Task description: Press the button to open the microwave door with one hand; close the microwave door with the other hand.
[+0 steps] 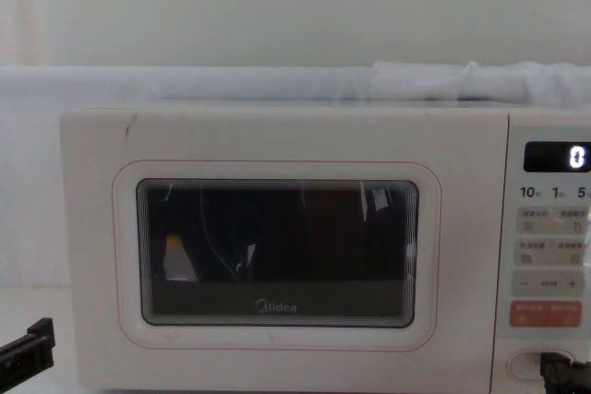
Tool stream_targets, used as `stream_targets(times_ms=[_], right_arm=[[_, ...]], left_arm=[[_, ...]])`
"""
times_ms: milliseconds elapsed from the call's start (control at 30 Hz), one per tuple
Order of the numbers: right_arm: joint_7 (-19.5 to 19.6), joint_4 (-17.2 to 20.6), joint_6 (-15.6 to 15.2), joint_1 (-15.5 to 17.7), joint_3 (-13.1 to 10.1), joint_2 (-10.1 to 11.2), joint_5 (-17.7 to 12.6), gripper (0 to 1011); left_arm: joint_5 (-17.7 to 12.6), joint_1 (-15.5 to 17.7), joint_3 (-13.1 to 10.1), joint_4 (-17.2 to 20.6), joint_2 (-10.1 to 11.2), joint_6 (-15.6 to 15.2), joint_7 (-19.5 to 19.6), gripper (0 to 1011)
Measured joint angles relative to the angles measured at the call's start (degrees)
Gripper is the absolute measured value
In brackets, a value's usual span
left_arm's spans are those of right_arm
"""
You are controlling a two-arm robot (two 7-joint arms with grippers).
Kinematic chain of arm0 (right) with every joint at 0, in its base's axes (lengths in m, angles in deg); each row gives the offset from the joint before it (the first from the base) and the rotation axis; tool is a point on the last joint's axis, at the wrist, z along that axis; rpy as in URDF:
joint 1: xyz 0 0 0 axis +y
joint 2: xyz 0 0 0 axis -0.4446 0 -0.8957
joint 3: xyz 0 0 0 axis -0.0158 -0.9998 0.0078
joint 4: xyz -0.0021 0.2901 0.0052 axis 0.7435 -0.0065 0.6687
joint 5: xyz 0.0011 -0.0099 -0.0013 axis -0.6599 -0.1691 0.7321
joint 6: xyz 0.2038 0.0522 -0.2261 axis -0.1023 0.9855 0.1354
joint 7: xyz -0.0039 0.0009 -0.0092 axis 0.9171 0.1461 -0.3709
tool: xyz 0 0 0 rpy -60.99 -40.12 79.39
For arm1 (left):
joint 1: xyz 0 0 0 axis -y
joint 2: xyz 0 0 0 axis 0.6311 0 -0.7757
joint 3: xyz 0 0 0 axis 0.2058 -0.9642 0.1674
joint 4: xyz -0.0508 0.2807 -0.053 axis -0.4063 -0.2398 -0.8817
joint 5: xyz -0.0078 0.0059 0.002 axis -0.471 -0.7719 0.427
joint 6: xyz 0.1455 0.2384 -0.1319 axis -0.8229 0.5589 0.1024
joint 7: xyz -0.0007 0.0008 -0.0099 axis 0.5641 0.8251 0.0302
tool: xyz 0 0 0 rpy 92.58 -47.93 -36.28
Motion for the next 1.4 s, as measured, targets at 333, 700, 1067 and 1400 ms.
stream_targets(times_ms=[333,700,1067,1400], right_arm=[[-0.22,-1.18,0.31,-0.85,-0.12,-0.34,0.37,0],[-0.47,-2.00,0.53,-1.30,-0.16,-0.57,0.66,0],[-0.50,-2.62,0.81,-1.76,-0.29,-0.70,0.96,0],[-0.41,-3.07,1.09,-1.99,-0.77,-0.82,1.15,0]], left_arm=[[0.00,0.00,0.00,0.00,0.00,0.00,0.00,1001],[0.00,0.00,0.00,0.00,0.00,0.00,0.00,1001],[0.00,0.00,0.00,0.00,0.00,0.00,0.00,1001],[0.00,0.00,0.00,0.00,0.00,0.00,0.00,1001]])
